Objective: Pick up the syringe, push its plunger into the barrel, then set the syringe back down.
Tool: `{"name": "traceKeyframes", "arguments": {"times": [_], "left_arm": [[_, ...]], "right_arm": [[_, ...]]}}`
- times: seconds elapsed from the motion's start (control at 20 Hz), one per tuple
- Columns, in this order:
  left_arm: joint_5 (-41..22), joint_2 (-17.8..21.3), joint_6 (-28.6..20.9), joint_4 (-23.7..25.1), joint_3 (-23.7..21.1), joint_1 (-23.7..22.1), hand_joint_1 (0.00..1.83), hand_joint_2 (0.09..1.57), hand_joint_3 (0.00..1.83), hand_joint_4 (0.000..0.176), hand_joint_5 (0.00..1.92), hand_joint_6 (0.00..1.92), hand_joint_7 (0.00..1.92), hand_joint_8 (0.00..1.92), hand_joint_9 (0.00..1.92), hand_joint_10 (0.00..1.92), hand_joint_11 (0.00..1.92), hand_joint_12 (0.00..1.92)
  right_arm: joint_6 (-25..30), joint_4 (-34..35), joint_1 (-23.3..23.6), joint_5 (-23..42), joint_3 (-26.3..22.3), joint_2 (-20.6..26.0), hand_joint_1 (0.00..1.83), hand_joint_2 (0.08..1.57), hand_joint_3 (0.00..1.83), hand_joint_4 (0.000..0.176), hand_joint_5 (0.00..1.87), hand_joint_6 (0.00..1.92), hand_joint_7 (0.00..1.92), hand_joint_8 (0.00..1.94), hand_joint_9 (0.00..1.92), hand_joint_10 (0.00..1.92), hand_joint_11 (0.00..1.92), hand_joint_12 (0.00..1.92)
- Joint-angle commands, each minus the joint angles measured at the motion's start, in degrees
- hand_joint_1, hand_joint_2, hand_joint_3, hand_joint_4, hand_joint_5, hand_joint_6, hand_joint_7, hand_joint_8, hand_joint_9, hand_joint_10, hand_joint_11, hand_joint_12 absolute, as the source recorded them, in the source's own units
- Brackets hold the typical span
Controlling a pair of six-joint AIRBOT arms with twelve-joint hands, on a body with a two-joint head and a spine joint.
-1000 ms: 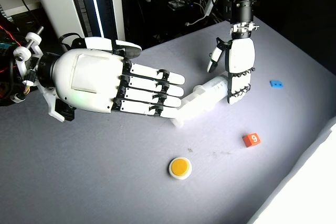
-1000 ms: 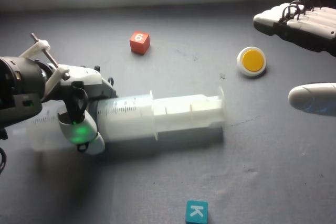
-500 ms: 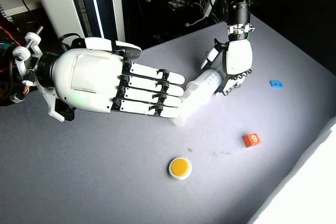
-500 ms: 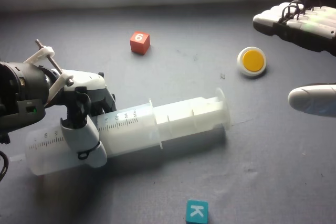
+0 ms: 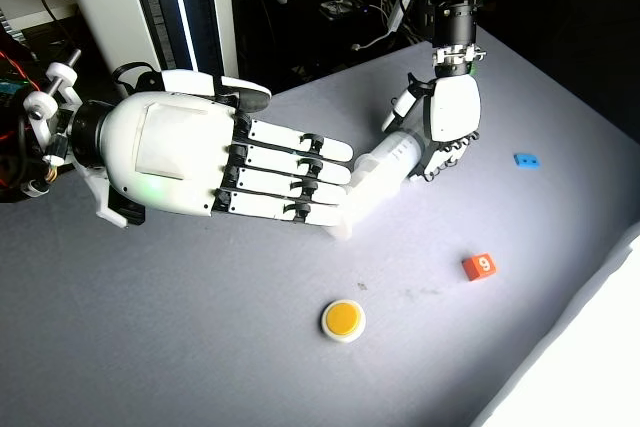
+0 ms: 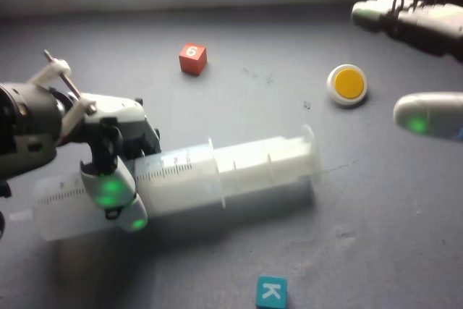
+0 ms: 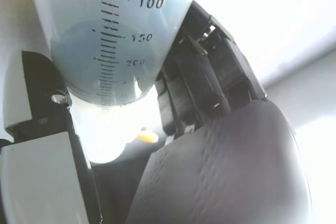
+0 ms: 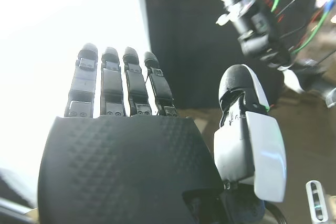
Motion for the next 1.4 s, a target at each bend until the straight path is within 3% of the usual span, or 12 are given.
{"name": "traceKeyframes", "arguments": {"times": [0.0,0.1,0.2,0.5,0.65,0.85,1.35], "left_arm": [[-3.1,1.0,-0.2,1.8,0.0,-1.4,1.36,1.17,0.0,0.0,0.81,1.03,0.9,1.21,0.82,1.38,0.64,1.31],[-3.5,2.4,-0.2,0.8,-0.3,-2.9,1.37,1.15,0.0,0.0,0.84,0.98,0.92,1.17,0.85,1.32,0.63,1.24],[-4.3,4.2,-0.2,0.0,-1.1,-4.6,1.36,1.16,0.0,0.0,0.82,1.03,0.91,1.2,0.82,1.36,0.6,1.27],[-10.2,8.8,-0.2,-2.5,-2.8,-9.3,1.37,1.15,0.0,0.0,0.86,0.96,0.93,1.18,0.83,1.35,0.59,1.32],[-11.4,10.4,-0.2,-4.0,-4.3,-11.8,1.37,1.15,0.0,0.0,0.86,0.96,0.93,1.16,0.83,1.35,0.59,1.32],[-13.0,11.0,-0.2,-5.2,-5.6,-14.3,1.36,1.16,0.0,0.0,0.85,0.97,0.91,1.2,0.78,1.42,0.53,1.43],[-13.1,11.3,-0.2,-5.6,-6.8,-16.6,1.37,1.16,0.0,0.0,0.86,0.96,0.91,1.19,0.83,1.38,0.62,1.37]], "right_arm": [[1.4,2.7,0.2,8.3,-0.5,0.1,0.08,1.21,0.0,0.0,0.03,0.0,0.02,0.0,0.0,0.0,0.0,0.0],[3.1,6.5,0.2,8.3,-1.5,0.1,0.14,1.22,0.0,0.0,0.07,0.01,0.05,0.01,0.02,0.01,0.0,0.0],[4.5,10.2,0.3,8.4,-2.3,-0.5,0.04,1.22,0.0,0.0,0.0,0.0,0.0,0.0,0.0,0.0,0.0,0.0],[10.7,17.7,1.8,8.9,-2.6,-3.3,0.0,1.05,0.0,0.0,0.0,0.0,0.0,0.0,0.0,0.0,0.0,0.0],[19.1,18.9,2.6,10.8,-2.6,-4.7,0.0,1.04,0.0,0.0,0.0,0.0,0.0,0.0,0.0,0.0,0.0,0.0],[18.0,18.9,3.8,11.3,-2.6,-6.4,0.0,1.04,0.0,0.0,0.0,0.0,0.0,0.0,0.0,0.0,0.0,0.0],[10.9,18.5,9.0,9.4,-3.1,-11.2,0.0,1.07,0.0,0.0,0.0,0.0,0.0,0.0,0.0,0.0,0.0,0.0]]}}
